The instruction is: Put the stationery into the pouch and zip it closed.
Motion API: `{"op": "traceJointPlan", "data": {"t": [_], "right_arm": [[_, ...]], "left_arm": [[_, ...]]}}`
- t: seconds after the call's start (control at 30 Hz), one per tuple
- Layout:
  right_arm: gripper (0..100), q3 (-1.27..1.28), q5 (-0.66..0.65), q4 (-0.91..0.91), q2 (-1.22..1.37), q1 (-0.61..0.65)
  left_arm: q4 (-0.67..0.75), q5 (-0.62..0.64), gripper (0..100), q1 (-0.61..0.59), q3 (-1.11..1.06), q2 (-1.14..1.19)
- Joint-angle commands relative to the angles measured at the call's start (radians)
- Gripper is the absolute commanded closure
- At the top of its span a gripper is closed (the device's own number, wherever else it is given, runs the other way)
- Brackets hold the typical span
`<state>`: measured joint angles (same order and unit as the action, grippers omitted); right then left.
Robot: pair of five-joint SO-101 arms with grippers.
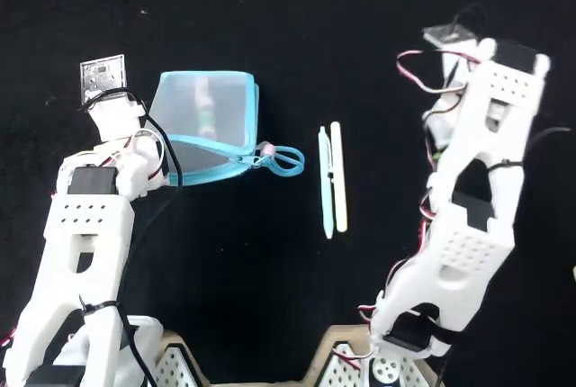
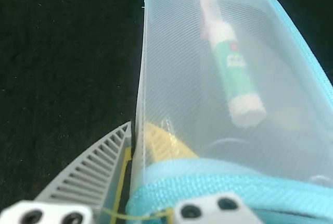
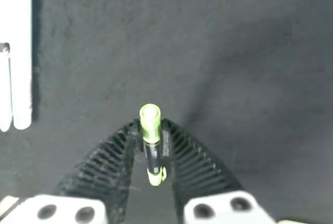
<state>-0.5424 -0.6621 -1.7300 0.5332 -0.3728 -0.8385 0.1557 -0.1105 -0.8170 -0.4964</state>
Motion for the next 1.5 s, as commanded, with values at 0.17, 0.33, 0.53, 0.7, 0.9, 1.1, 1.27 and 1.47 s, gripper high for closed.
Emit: {"op": "traceJointPlan", "data": {"t": [0.17, 0.33, 0.53, 0.7, 0.9, 1.1, 1.27, 1.47], "right_arm": [[96.6, 0.127, 0.031, 0.109, 0.047, 0.021], [82.8, 0.134, 0.031, 0.098, 0.070, 0.049], [86.9, 0.125, 0.026, 0.089, 0.056, 0.049], [86.8, 0.193, -0.005, 0.137, 0.070, 0.046], [86.8, 0.274, -0.054, 0.264, 0.077, 0.043], [87.5, 0.375, -0.051, 0.374, 0.073, 0.029], [97.5, 0.383, 0.063, 0.359, 0.064, 0.035], [98.8, 0.384, 0.347, 0.393, 0.050, 0.100]], "left_arm": [[-0.006, 0.017, 97, 0.002, -0.030, 0.014], [-0.005, 0.017, 97, 0.002, -0.030, 0.014], [-0.006, 0.017, 97, -0.002, -0.030, 0.014], [-0.006, 0.017, 97, 0.001, -0.030, 0.014], [-0.006, 0.015, 97, 0.001, -0.030, 0.014], [-0.008, 0.015, 97, 0.001, -0.030, 0.014], [-0.006, 0.015, 97, 0.001, -0.030, 0.014], [-0.008, 0.018, 97, 0.001, -0.030, 0.014]]}}
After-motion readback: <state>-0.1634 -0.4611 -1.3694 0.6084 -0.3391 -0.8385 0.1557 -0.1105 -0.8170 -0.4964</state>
